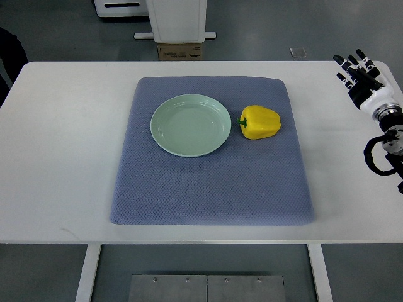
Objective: Place yellow pepper on plate with right hand
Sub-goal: 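Raise and open the right hand, turning it toward the yellow pepper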
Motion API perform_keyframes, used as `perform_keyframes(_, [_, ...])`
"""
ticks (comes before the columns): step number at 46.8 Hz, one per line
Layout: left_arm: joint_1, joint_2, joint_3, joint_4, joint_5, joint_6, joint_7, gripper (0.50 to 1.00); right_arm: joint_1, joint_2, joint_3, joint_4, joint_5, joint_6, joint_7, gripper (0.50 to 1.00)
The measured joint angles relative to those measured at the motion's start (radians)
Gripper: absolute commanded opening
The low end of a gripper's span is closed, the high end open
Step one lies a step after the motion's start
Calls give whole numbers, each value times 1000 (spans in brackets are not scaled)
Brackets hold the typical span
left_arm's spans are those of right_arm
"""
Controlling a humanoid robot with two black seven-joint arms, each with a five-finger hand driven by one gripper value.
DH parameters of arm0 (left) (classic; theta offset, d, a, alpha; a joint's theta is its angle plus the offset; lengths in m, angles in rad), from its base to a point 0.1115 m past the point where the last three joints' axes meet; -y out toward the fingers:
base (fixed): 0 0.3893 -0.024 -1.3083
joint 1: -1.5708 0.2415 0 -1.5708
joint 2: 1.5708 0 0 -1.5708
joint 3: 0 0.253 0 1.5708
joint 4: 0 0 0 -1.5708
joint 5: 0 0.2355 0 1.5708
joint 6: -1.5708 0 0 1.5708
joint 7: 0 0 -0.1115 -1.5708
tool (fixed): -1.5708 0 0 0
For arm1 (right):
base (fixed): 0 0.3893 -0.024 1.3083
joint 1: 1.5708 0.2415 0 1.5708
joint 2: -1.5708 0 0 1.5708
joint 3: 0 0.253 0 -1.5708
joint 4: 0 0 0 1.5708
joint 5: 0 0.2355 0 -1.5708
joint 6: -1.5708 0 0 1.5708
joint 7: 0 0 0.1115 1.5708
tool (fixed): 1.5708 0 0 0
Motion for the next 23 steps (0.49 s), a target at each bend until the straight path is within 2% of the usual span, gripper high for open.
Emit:
perform_keyframes(8, [0,0,0,0,0,0,0,1000,-2,-18,-55,50,-70,-5,55,1000])
perform_keyframes(18, [0,0,0,0,0,0,0,1000,-37,-151,-126,308,-158,-23,94,1000])
perform_keyframes(23, [0,0,0,0,0,0,0,1000,-40,-205,-177,376,-219,-32,101,1000])
